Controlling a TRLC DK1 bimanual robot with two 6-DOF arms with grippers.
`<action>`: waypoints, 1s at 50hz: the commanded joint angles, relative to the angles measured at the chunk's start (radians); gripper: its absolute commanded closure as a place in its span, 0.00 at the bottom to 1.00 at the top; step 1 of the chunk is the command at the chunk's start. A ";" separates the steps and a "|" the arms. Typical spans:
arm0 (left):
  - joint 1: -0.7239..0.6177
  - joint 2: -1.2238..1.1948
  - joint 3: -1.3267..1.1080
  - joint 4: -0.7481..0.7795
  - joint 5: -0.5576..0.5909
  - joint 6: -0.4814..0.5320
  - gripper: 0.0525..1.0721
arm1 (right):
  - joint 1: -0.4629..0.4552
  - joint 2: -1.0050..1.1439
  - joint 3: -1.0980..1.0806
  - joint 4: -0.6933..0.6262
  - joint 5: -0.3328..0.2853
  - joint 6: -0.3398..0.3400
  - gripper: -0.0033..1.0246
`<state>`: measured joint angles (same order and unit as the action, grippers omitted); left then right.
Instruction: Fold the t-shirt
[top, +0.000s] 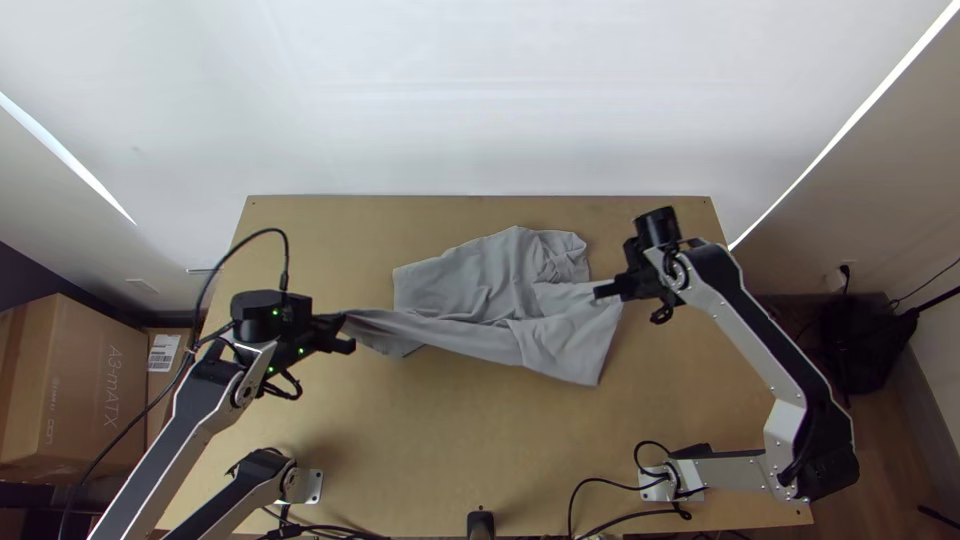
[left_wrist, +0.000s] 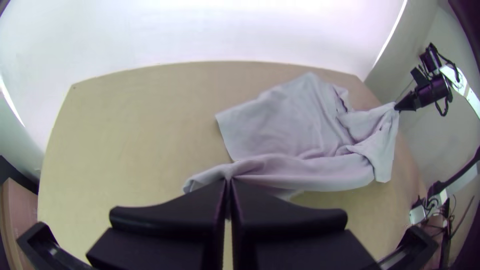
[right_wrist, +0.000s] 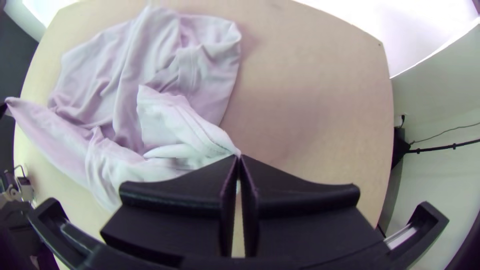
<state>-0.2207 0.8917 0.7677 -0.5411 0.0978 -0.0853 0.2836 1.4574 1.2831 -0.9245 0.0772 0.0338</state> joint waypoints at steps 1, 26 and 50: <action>0.075 0.015 0.097 0.082 0.005 0.010 0.98 | -0.060 0.008 0.113 0.006 -0.019 0.032 0.98; 0.234 0.087 0.338 0.250 0.019 0.009 0.98 | -0.207 0.124 0.621 0.007 -0.094 0.193 0.98; 0.241 0.124 0.571 0.425 0.003 -0.018 0.98 | -0.208 0.216 1.026 0.197 -0.086 0.196 0.98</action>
<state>-0.0032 1.0153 1.2758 -0.1638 0.1242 -0.0875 0.0967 1.7016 2.2784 -0.7998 -0.0364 0.2131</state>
